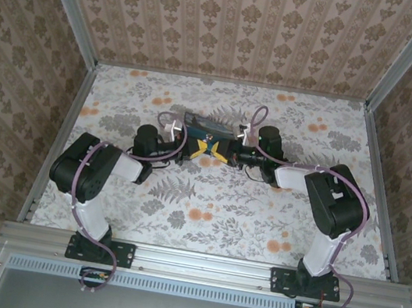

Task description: Unlock a padlock with a key

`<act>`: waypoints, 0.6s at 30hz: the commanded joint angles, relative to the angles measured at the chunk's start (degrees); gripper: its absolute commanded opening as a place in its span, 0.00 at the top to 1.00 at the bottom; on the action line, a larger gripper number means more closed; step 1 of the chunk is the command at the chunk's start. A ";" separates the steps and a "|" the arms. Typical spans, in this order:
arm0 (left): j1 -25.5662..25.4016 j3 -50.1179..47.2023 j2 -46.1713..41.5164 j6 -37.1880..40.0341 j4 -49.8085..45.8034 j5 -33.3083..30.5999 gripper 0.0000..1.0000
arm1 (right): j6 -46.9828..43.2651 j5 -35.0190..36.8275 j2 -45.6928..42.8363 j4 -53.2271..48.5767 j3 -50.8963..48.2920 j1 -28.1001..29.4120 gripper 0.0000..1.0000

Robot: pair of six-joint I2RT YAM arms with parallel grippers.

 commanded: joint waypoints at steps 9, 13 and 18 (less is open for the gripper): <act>-2.18 -2.42 -0.49 3.37 7.82 8.18 1.00 | -9.75 4.65 -6.01 -8.63 -6.09 -0.87 0.57; -2.18 -3.47 1.40 4.47 7.91 6.43 1.00 | -12.63 3.48 -8.48 -12.36 -6.27 -1.02 0.53; -2.13 -5.15 4.39 6.11 7.92 4.13 1.00 | -18.89 6.08 -11.30 -24.72 -4.64 -1.05 0.48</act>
